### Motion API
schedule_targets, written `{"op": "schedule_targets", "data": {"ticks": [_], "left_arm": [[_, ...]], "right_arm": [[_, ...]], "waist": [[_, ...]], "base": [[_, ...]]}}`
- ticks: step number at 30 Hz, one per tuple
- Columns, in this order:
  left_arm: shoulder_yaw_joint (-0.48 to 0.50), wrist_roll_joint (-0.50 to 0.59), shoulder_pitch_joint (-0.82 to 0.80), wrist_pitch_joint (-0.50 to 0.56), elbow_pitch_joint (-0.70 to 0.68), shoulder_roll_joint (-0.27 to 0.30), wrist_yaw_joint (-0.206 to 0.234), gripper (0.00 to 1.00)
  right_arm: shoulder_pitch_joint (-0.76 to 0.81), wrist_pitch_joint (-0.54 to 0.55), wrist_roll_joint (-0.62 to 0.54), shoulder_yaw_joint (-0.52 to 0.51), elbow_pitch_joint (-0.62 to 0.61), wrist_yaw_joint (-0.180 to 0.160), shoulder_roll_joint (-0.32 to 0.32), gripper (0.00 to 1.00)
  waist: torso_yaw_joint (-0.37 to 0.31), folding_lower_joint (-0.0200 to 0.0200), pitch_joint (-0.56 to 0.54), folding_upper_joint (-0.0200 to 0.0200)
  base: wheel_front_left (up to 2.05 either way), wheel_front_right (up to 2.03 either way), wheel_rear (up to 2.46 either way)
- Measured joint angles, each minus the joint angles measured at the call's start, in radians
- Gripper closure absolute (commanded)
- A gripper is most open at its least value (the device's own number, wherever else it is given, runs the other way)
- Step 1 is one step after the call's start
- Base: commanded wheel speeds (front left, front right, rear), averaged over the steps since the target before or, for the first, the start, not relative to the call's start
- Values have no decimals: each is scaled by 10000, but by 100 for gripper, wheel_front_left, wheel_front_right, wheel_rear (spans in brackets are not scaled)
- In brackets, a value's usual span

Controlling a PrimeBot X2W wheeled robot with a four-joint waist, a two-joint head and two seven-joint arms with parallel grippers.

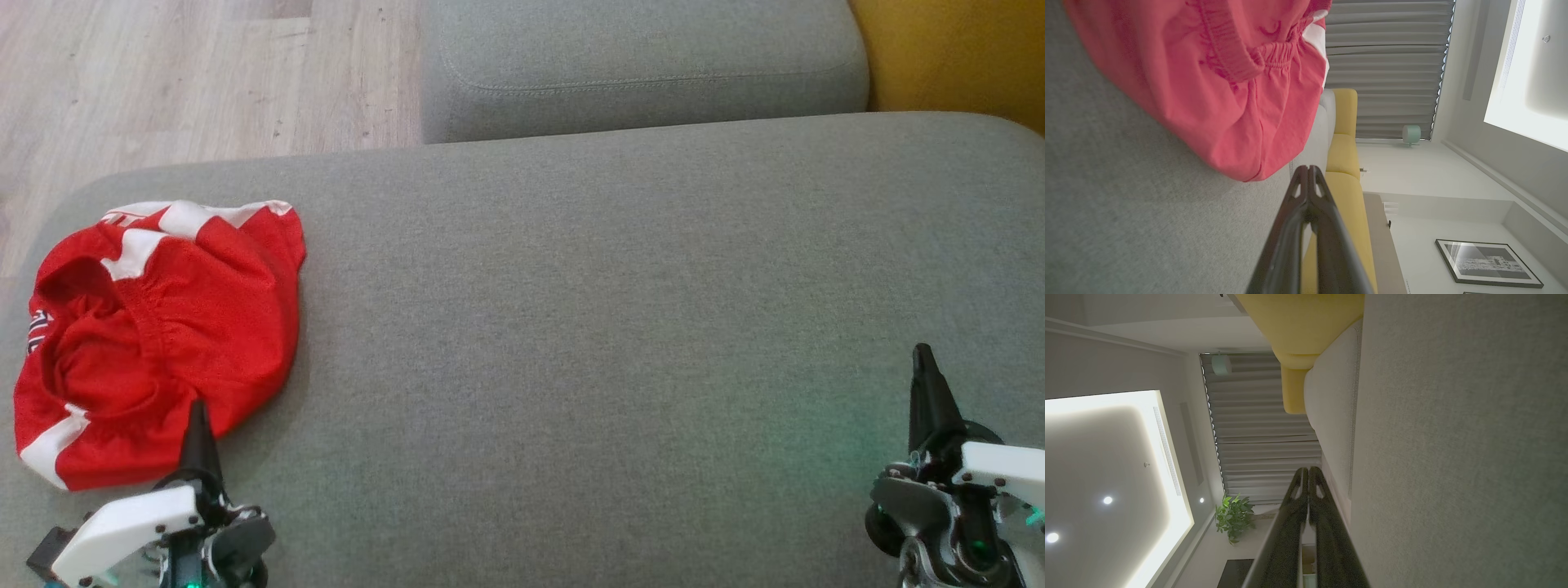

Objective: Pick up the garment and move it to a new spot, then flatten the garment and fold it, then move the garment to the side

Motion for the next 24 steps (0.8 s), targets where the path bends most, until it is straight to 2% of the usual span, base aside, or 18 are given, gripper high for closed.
{"op": "schedule_targets", "data": {"ticks": [5, 6, 13, 19, 24], "left_arm": [[0, 0, 0, 0, 0, 0, 0, 100], [0, 0, 0, 0, 0, 0, 0, 0], [-71, -2, 610, -19, 840, -67, 10, 0], [-136, 71, 718, -165, 759, -79, 10, 0], [-140, 527, 719, -299, 585, -79, 10, 0]], "right_arm": [[0, 0, -2, 0, 0, 0, 0, 100], [0, 0, 0, 0, 0, 0, 0, 0], [632, -8, -2, 54, 878, 0, 75, 0], [636, -127, -46, 368, 867, 0, 77, 0], [625, -295, -552, 583, 848, 0, 77, 0]], "waist": [[0, 0, 0, 0], [0, 0, 0, 0], [-1, 0, 6, 0], [-6, 0, 13, 0], [-13, 0, 23, 0]], "base": [[0, 0, 0], [0, 0, 0], [0, 0, 0], [0, 0, 0], [0, 0, 0]]}}
